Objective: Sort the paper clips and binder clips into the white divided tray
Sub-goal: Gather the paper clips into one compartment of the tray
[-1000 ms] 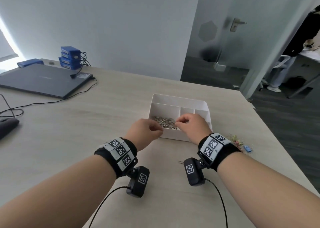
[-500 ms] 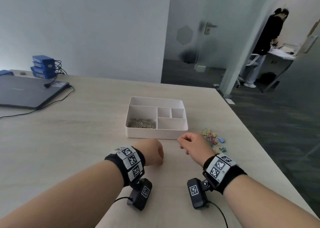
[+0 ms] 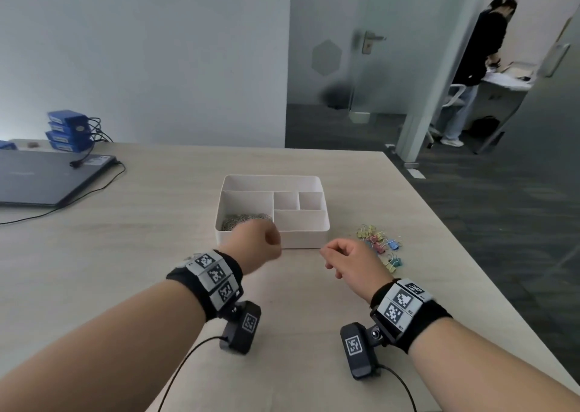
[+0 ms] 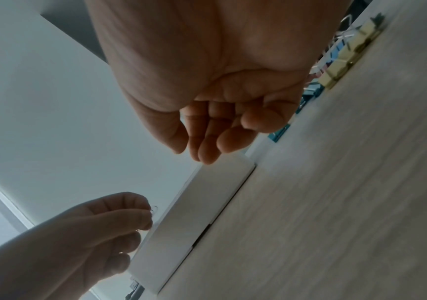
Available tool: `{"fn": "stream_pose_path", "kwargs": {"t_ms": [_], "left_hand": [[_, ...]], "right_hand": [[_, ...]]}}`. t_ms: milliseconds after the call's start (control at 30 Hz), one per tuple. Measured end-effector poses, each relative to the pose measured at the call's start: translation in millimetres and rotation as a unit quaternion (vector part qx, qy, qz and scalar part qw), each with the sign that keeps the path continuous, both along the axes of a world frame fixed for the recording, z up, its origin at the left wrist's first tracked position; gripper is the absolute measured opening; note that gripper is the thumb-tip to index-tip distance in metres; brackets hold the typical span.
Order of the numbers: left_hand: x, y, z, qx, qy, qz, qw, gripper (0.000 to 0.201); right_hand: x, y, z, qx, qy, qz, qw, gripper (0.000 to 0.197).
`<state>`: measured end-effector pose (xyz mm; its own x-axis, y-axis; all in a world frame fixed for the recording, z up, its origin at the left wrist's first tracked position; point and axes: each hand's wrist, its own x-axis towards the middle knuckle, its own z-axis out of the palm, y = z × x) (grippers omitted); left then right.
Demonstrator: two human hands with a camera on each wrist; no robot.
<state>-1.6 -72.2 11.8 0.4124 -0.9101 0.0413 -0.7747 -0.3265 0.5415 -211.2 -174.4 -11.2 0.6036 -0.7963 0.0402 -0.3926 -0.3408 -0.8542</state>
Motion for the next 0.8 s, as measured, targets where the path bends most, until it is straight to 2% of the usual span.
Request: {"fn": "stream_pose_path", "kwargs": {"t_ms": [100, 233, 367, 467, 567, 667, 800], "left_hand": [[21.8, -7.6, 11.8, -0.087, -0.003, 0.051, 0.995, 0.006], [44.8, -16.4, 14.8, -0.083, -0.013, 0.091, 0.992, 0.004], [36.4, -21.8, 13.5, -0.114, 0.015, 0.109, 0.987, 0.006], [6.6, -29.3, 8.1, -0.155, 0.002, 0.059, 0.986, 0.009], [-29.4, -37.6, 3.8, -0.157, 0.016, -0.013, 0.987, 0.009], [-64.7, -48.2, 1.0, -0.14, 0.059, -0.059, 0.987, 0.01], [-96.5, -64.1, -12.3, -0.111, 0.125, -0.077, 0.983, 0.011]], "right_hand": [[-8.4, -6.2, -1.3, 0.002, -0.004, -0.013, 1.0, 0.021], [-19.2, -11.6, -2.6, 0.01, -0.009, -0.028, 0.999, 0.023], [-34.8, -17.6, -2.4, 0.007, -0.03, -0.069, 0.997, 0.02], [-48.4, -25.9, -2.9, 0.011, -0.062, -0.113, 0.992, 0.018], [-61.8, -31.3, -4.1, 0.009, -0.082, -0.153, 0.985, 0.02], [-78.7, -37.9, -9.0, 0.002, -0.095, -0.207, 0.974, 0.022], [-99.8, -51.1, -17.9, -0.01, -0.108, -0.254, 0.961, 0.015]]}}
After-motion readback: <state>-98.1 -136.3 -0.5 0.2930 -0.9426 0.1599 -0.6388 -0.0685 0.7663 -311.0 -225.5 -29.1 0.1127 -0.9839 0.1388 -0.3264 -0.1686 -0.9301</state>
